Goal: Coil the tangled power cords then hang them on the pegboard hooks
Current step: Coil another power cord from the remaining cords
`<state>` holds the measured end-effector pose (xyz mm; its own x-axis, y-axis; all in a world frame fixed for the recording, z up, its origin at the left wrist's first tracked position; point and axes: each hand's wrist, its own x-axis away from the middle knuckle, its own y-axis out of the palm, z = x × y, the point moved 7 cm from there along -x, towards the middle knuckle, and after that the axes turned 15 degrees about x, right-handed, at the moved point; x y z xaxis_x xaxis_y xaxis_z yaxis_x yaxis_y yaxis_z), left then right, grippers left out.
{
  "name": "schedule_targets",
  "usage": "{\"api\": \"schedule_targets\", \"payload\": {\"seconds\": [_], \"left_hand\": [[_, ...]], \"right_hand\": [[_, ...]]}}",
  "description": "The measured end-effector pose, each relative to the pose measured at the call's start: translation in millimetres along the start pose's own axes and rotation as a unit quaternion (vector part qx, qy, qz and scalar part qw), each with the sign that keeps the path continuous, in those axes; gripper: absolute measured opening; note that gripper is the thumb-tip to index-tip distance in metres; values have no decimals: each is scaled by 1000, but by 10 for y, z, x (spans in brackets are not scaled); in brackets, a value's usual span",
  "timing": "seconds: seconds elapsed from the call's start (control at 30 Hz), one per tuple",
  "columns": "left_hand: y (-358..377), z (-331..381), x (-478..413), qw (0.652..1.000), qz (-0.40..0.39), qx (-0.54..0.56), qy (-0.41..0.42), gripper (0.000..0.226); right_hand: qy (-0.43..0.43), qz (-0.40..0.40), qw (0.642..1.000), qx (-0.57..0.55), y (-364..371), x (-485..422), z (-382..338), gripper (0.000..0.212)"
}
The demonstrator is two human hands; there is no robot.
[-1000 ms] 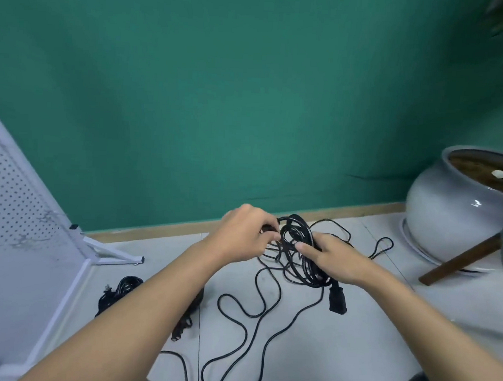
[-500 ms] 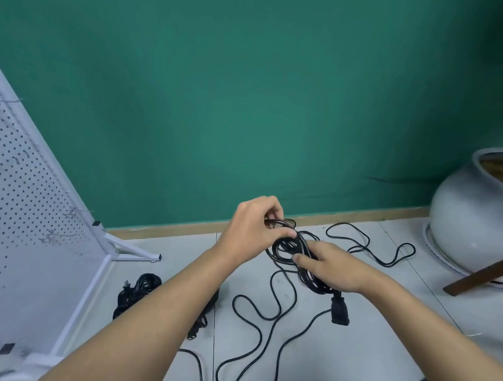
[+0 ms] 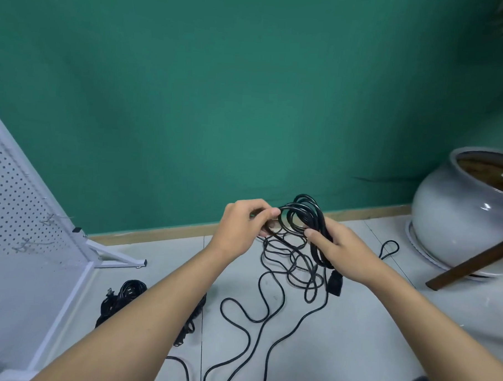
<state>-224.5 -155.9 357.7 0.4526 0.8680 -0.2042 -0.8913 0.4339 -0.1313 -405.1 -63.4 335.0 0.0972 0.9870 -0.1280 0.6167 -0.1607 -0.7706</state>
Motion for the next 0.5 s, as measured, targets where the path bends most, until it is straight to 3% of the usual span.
{"api": "schedule_targets", "payload": {"seconds": [0.23, 0.5], "left_hand": [[322, 27, -1, 992, 34, 108, -61, 14], [591, -70, -62, 984, 12, 141, -104, 10]], "right_hand": [[-3, 6, 1000, 4, 42, -6, 95, 28], [25, -12, 999, 31, -118, 140, 210, 18]]}}
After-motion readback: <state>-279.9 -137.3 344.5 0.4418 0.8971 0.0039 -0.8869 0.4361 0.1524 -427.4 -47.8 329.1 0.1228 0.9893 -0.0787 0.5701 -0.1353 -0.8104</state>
